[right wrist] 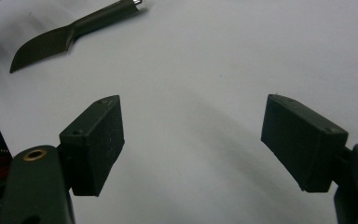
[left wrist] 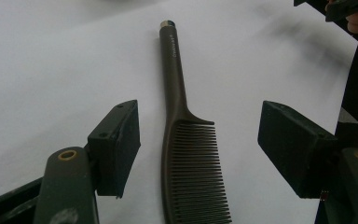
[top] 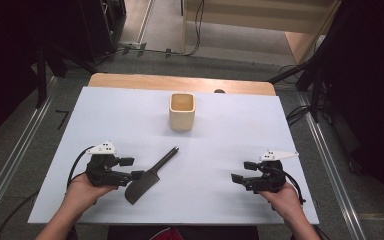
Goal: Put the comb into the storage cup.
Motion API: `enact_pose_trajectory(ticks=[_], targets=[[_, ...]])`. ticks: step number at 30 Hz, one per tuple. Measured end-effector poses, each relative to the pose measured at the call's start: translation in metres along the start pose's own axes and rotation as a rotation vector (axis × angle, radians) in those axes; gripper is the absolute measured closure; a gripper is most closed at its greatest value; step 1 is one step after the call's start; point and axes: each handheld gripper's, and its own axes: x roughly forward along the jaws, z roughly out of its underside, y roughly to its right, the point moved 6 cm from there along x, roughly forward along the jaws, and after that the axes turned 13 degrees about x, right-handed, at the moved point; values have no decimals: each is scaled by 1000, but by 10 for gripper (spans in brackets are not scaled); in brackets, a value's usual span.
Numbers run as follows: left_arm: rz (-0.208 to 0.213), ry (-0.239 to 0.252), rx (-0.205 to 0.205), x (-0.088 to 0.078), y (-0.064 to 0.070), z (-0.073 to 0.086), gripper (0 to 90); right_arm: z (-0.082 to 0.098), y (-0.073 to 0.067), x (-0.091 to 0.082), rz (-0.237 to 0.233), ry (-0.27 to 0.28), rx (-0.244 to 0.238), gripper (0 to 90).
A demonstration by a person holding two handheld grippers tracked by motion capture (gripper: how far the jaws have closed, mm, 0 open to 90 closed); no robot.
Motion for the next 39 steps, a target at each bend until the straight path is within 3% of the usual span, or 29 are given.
enact_pose_trajectory(ticks=[34,39], targets=[[-1,-7,-12,-1,-3,2,309,0,-1,2,-12,-10,0,193],[14,-17,-11,0,-2,3,309,0,-1,2,-13,-8,4,193]])
